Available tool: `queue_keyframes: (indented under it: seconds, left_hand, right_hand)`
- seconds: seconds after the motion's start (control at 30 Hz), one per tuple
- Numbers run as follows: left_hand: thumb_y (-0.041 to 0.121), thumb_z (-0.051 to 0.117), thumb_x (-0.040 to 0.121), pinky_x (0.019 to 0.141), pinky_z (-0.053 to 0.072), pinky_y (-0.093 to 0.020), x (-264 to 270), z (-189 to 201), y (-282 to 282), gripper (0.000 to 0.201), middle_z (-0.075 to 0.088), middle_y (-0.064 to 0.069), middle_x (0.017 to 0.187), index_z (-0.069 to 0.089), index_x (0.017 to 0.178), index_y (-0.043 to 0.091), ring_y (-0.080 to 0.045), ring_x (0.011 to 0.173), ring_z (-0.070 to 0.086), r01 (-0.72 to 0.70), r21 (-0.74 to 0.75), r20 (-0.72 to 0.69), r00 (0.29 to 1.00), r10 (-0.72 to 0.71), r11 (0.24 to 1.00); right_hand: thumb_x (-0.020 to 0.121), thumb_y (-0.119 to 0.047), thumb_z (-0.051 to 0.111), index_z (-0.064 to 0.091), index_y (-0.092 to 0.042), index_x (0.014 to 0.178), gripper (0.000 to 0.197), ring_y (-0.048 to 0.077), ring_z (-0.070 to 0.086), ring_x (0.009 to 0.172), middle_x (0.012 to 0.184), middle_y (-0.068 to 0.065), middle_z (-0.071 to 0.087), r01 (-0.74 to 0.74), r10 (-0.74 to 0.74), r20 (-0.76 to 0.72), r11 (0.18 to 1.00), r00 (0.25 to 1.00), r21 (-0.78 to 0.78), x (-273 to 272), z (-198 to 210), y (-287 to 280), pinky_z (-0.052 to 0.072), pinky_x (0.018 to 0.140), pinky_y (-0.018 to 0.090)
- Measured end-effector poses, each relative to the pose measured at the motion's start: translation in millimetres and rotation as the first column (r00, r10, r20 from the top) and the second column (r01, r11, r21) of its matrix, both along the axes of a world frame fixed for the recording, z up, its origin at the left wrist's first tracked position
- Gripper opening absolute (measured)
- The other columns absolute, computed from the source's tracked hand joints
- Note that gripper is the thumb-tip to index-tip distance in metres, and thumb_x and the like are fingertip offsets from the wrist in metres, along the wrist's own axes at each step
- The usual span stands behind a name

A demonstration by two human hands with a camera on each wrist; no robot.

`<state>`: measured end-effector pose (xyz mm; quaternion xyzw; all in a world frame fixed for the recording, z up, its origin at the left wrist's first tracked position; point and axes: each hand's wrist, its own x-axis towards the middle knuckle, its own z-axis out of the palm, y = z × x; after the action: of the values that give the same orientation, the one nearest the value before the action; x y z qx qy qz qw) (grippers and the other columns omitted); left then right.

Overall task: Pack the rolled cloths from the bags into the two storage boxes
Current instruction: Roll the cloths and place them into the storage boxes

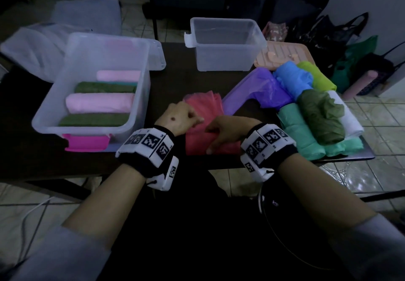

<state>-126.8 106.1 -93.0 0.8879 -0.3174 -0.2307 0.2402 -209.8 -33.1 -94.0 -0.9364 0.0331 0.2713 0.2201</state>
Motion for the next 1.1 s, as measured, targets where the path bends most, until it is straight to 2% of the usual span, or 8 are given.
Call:
queue_keyframes:
  seconds: [0.13,0.3,0.43,0.6,0.7,0.8,1.0,1.1]
  left_hand:
    - [0.028,0.066,0.085,0.093,0.041,-0.026,-4,-1,10,0.028,0.066,0.0,0.115,0.069,0.112,0.019,-0.016,0.108,0.058,0.053,0.11,-0.084,0.996,-0.044,0.993]
    - [0.027,0.061,0.09,0.087,0.043,-0.026,-5,-9,6,0.026,0.064,-0.007,0.117,0.068,0.113,0.019,-0.021,0.105,0.059,0.025,0.096,-0.075,0.997,-0.018,0.995]
    - [0.023,0.062,0.089,0.086,0.041,-0.024,-6,-19,5,0.022,0.066,-0.007,0.112,0.069,0.107,0.014,-0.021,0.104,0.06,-0.048,-0.004,-0.04,0.998,0.048,0.999]
    - [0.021,0.063,0.088,0.084,0.039,-0.018,-14,-16,10,0.016,0.069,0.003,0.104,0.071,0.101,0.017,-0.007,0.096,0.06,-0.04,-0.16,0.005,0.999,0.042,0.986]
    - [0.033,0.071,0.079,0.086,0.034,-0.015,-17,-12,20,0.035,0.063,0.007,0.112,0.067,0.112,0.023,-0.008,0.107,0.055,0.081,-0.069,-0.024,0.996,-0.083,0.994]
    - [0.026,0.077,0.074,0.09,0.029,-0.012,-19,-9,27,0.053,0.057,0.003,0.124,0.06,0.123,0.02,-0.011,0.117,0.049,0.175,-0.013,0.038,0.984,-0.174,0.985]
    - [0.024,0.069,0.083,0.094,0.039,-0.021,-14,-1,28,0.047,0.058,-0.003,0.126,0.056,0.128,0.023,-0.016,0.111,0.056,0.142,0.095,-0.026,0.99,-0.14,0.985]
    - [0.029,0.064,0.087,0.099,0.043,-0.029,-8,1,31,0.042,0.058,-0.002,0.128,0.056,0.128,0.025,-0.017,0.112,0.056,0.169,0.189,-0.071,0.985,-0.159,0.967]
  right_hand:
    - [0.071,-0.037,0.079,0.055,-0.018,0.124,0.061,0.01,0.052,0.094,0.105,-0.006,0.056,0.043,-0.044,0.023,0.999,0.999,0.013,3,0,-3,0.04,0.082,0.022]
    - [0.074,-0.031,0.077,0.056,-0.009,0.113,0.05,0.019,0.049,0.102,0.11,0.005,0.054,0.027,0.0,0.281,0.995,0.96,-0.092,-8,-4,2,0.035,0.082,0.025]
    - [0.088,-0.03,0.061,0.044,-0.009,0.133,0.053,0.028,0.044,0.121,0.131,0.013,0.045,0.04,0.008,0.214,0.975,0.977,-0.216,-20,-9,17,0.036,0.102,0.036]
    - [0.081,-0.03,0.062,0.022,-0.007,0.145,0.079,0.031,0.03,0.132,0.141,0.014,0.031,0.046,0.007,0.186,0.959,0.982,-0.281,-34,-23,29,0.022,0.112,0.04]
    - [0.081,-0.033,0.06,0.024,-0.008,0.144,0.077,0.029,0.03,0.132,0.14,0.013,0.033,0.096,-0.029,0.229,0.953,0.973,-0.286,-32,-27,30,0.02,0.111,0.04]
    - [0.084,-0.036,0.057,0.025,-0.009,0.143,0.072,0.028,0.034,0.13,0.139,0.012,0.036,0.114,-0.025,0.279,0.945,0.96,-0.307,-32,-27,31,0.024,0.107,0.04]
    - [0.089,-0.04,0.058,0.04,-0.01,0.132,0.056,0.027,0.043,0.119,0.13,0.012,0.041,0.08,-0.052,0.22,0.989,0.974,-0.122,-26,-17,22,0.036,0.101,0.041]
    - [0.088,-0.04,0.06,0.049,-0.008,0.127,0.052,0.024,0.044,0.112,0.124,0.013,0.045,0.053,-0.043,0.161,0.997,0.986,-0.058,-22,-11,22,0.035,0.096,0.03]
